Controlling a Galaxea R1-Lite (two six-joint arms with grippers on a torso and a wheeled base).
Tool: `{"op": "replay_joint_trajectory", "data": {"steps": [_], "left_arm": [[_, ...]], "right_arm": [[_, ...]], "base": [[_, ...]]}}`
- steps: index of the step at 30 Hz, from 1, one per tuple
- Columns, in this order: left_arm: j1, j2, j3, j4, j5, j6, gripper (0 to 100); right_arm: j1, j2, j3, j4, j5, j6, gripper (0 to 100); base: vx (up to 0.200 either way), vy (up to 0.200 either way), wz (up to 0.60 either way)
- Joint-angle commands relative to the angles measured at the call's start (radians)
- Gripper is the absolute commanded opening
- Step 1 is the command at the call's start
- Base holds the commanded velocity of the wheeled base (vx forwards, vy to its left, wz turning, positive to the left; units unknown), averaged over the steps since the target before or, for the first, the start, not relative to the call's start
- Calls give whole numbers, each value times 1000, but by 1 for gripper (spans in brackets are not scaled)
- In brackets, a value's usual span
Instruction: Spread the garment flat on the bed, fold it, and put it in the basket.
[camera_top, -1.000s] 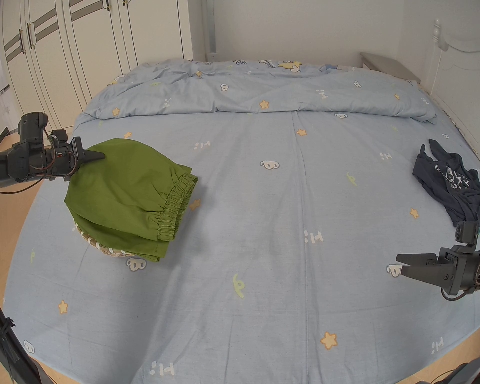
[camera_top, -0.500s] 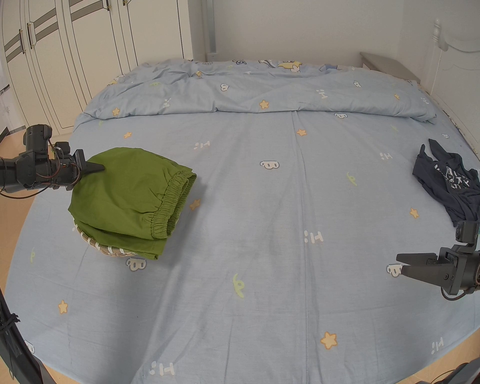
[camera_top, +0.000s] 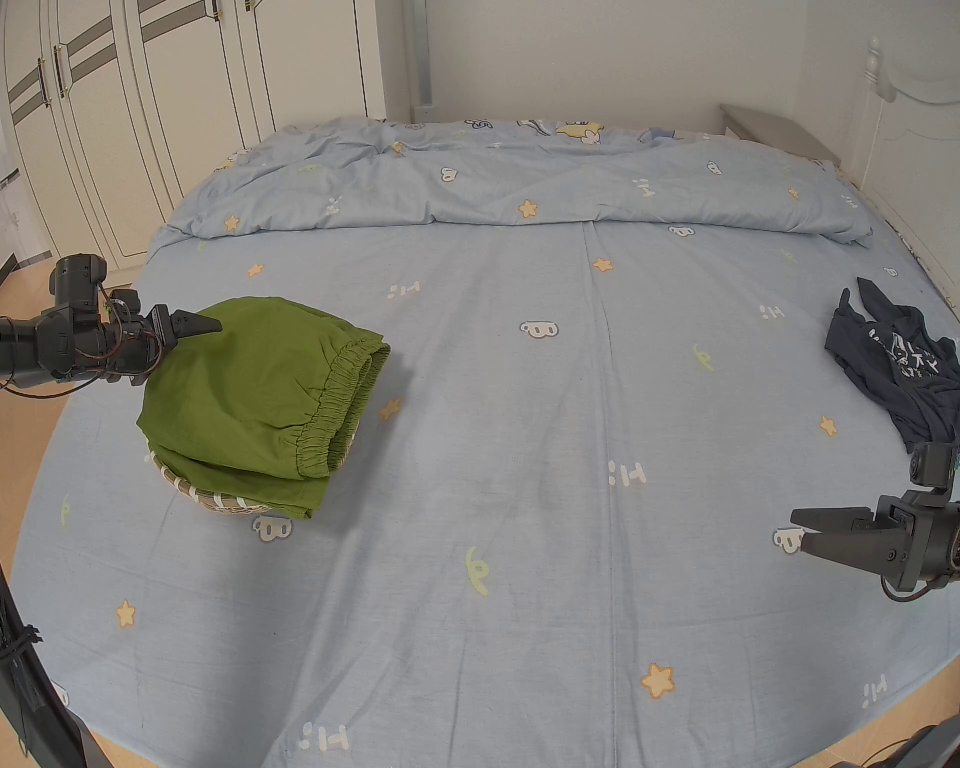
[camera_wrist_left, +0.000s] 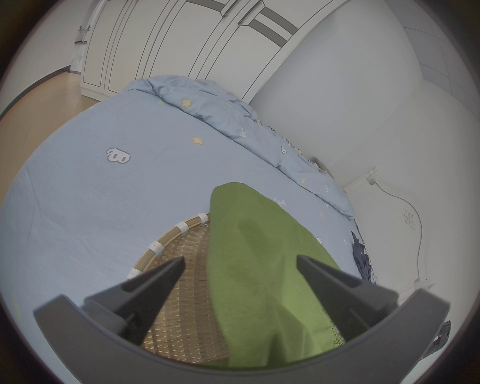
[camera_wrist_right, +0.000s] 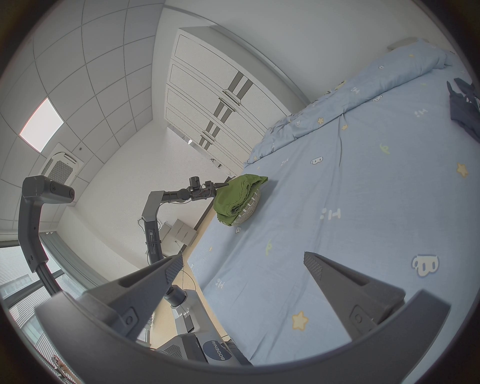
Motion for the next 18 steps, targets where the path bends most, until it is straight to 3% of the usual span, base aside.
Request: {"op": "replay_joint_trajectory", "data": {"steps": [1, 9, 18], "left_arm": [[5, -22, 6, 0, 9, 0, 100], [9, -114, 41, -8, 68, 3, 100], [28, -208, 65, -9, 82, 3, 100]], "right_arm": [[0, 2, 1, 0, 0, 0, 100], [0, 0, 0, -2, 0, 0, 100], [0, -1, 0, -2, 0, 0, 100]], "base": [[0, 0, 0], [0, 0, 0], [0, 0, 0]]}}
